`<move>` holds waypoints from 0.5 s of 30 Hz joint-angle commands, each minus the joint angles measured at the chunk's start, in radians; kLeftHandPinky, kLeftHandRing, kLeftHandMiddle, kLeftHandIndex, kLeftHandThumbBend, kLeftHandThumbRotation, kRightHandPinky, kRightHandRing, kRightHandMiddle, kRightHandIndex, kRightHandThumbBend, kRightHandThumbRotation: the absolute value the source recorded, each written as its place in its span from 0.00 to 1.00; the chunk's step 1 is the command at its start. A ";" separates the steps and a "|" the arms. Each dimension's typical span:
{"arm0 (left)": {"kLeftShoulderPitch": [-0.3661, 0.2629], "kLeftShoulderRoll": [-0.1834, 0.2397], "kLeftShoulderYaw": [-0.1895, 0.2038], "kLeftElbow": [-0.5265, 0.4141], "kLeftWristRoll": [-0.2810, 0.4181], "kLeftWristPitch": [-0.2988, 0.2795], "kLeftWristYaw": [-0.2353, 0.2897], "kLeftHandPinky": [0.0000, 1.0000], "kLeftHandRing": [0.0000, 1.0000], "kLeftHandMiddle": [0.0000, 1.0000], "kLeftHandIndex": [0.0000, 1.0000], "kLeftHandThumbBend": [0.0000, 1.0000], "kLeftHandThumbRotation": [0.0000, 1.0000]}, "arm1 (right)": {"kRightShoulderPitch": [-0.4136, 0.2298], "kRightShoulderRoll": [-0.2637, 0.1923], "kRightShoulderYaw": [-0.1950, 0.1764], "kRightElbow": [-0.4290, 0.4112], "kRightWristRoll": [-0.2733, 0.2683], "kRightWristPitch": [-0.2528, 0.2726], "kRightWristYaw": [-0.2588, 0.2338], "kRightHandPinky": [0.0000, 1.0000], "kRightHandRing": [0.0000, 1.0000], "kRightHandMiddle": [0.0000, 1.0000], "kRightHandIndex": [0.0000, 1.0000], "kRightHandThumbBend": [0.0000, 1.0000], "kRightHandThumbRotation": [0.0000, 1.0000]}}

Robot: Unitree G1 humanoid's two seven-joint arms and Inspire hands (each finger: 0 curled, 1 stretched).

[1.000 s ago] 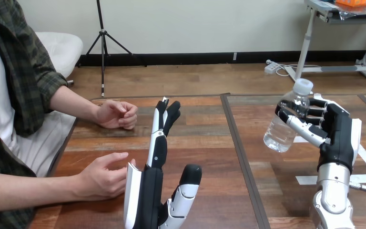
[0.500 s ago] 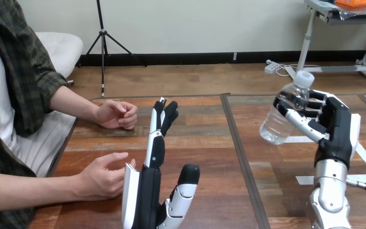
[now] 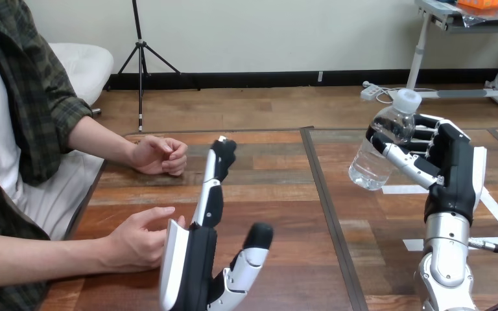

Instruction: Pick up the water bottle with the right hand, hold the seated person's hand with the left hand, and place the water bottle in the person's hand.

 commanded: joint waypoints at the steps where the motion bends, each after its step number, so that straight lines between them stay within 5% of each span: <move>1: 0.040 0.044 0.016 -0.111 -0.036 0.052 -0.071 0.92 0.96 0.98 0.99 0.54 0.71 | -0.026 0.003 -0.002 -0.076 0.007 -0.061 0.009 0.40 0.45 0.52 0.55 0.75 0.00; 7: 0.050 0.099 0.052 -0.191 -0.046 0.108 -0.132 0.93 0.97 0.98 0.96 0.62 0.30 | -0.014 0.010 -0.005 -0.091 0.020 -0.084 0.034 0.40 0.45 0.52 0.55 0.75 0.00; 15: 0.071 0.142 0.098 -0.276 -0.052 0.178 -0.183 0.89 0.95 0.96 0.92 0.70 0.14 | 0.005 0.018 -0.006 -0.114 0.032 -0.102 0.061 0.40 0.45 0.51 0.55 0.74 0.00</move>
